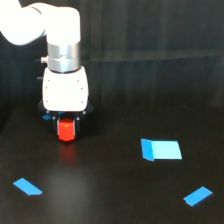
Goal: Pick up the red object from the table
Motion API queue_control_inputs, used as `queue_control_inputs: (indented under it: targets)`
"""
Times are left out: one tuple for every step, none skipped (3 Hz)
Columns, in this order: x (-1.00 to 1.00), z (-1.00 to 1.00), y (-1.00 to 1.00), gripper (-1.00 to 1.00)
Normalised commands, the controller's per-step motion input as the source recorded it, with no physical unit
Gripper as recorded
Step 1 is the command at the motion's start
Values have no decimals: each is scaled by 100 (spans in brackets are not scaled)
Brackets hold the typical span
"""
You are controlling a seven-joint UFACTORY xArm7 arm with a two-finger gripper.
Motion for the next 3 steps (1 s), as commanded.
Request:
queue_control_inputs:
  targets:
    - [-7,57,-11,-100]
    - [-15,75,-9,-100]
    - [-6,82,-17,-100]
